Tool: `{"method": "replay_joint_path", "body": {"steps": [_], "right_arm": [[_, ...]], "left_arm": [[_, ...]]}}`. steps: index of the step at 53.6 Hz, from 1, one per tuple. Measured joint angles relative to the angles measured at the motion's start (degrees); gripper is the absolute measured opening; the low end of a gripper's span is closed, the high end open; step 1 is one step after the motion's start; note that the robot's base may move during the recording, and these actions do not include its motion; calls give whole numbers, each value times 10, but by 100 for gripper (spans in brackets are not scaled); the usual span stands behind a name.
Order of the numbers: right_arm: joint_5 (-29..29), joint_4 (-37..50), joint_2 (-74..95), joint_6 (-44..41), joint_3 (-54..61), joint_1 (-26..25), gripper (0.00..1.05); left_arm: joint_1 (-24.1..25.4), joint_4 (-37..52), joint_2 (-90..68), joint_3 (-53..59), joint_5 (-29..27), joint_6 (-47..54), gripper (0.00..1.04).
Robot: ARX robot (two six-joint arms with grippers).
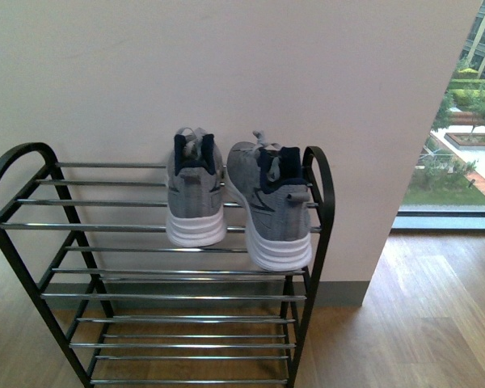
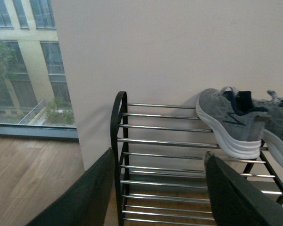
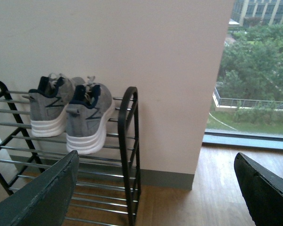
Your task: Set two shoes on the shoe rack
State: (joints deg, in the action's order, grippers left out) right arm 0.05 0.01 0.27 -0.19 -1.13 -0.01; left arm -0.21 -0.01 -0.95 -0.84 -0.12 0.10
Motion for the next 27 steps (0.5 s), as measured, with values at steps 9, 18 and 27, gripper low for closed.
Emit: {"method": "replay_joint_path", "body": {"steps": [9, 18, 27], "right_arm": [[1, 0, 0, 0, 0, 0, 95], [2, 0, 0, 0, 0, 0, 95], [1, 0, 0, 1, 0, 0, 95]], "left_arm": [[0, 0, 0, 0, 2, 0, 90], [0, 0, 0, 0, 1, 0, 95], [0, 0, 0, 0, 1, 0, 95]]}}
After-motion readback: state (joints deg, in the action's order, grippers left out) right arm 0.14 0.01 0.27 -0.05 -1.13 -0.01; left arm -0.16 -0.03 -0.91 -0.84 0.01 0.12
